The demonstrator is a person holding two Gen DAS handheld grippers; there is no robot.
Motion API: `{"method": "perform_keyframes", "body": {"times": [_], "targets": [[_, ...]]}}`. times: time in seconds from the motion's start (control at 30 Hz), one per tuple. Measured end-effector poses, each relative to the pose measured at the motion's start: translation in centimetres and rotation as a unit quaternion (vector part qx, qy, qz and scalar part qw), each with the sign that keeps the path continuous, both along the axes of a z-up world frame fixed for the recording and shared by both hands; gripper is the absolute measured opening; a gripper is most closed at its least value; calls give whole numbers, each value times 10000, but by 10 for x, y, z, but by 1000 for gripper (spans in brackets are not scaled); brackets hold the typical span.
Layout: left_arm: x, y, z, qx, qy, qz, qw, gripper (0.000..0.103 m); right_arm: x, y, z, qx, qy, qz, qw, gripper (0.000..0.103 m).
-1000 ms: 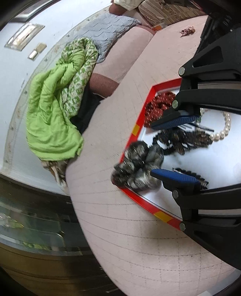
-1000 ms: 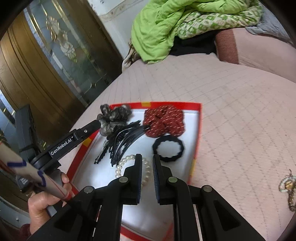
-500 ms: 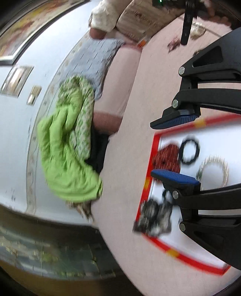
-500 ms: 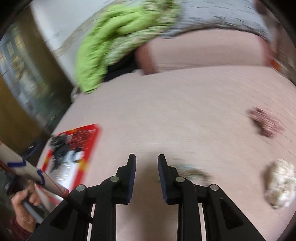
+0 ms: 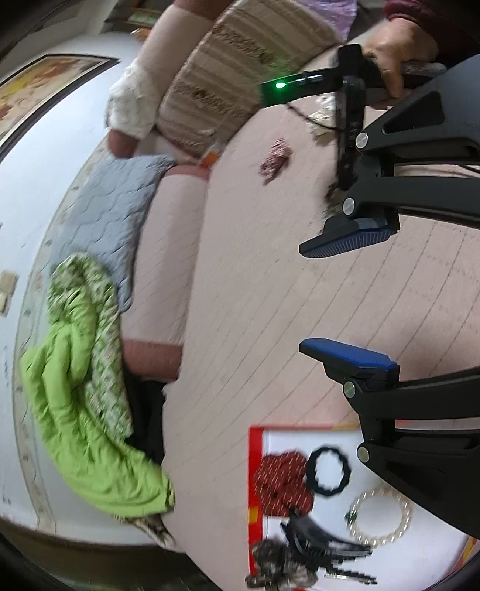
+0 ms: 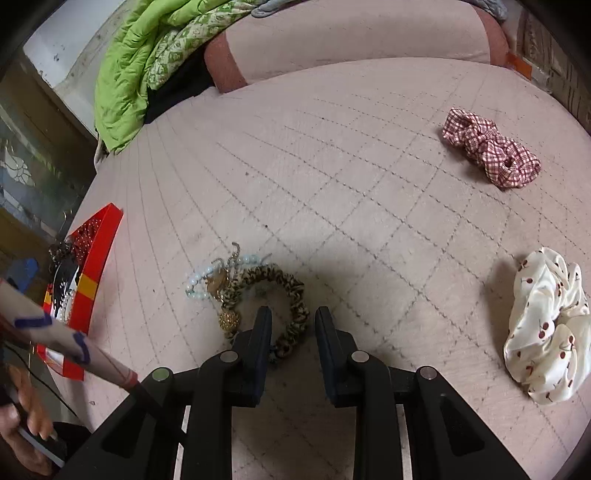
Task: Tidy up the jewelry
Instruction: 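Grasp the leopard-print hair tie with the right gripper, then grasp the small gold charm pendant with the left gripper while the right holds the hair tie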
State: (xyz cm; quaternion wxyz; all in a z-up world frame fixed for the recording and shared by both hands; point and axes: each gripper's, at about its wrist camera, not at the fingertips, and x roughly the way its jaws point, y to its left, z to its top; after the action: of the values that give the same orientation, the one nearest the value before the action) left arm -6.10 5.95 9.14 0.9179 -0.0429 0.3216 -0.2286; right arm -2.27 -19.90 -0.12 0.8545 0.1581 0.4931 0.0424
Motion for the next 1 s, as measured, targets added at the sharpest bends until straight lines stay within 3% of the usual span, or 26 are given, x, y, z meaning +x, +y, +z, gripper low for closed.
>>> {"method": "perform_keyframes", "body": {"times": [0.03,0.13,0.23,0.33,0.43,0.73,1.0], "targets": [[-1,-5,-1,46,25,-54,10000,44,0,3,2,-195,-45,77,9998,8],[-4,-20,-6,152,145,-289,9994,44,-3,1,10,-445,-203,-10,9988,7],[-7,-39,-10,348,238,-574,9975,44,-13,-21,41,-544,-875,-513,9934,7],[-6,-62,-17,374,481,-878,9943,44,-31,-40,63,-154,-1541,-888,9839,7],[3,-88,-26,373,794,-1125,9898,43,-39,-50,71,249,-1805,-1009,9781,7],[39,-123,-53,343,1290,-1075,9852,28,-43,-63,75,717,-1895,-1119,9728,7],[56,-133,-73,682,1416,-773,9845,26,-44,-69,72,1016,-1857,-1019,9720,7]]}}
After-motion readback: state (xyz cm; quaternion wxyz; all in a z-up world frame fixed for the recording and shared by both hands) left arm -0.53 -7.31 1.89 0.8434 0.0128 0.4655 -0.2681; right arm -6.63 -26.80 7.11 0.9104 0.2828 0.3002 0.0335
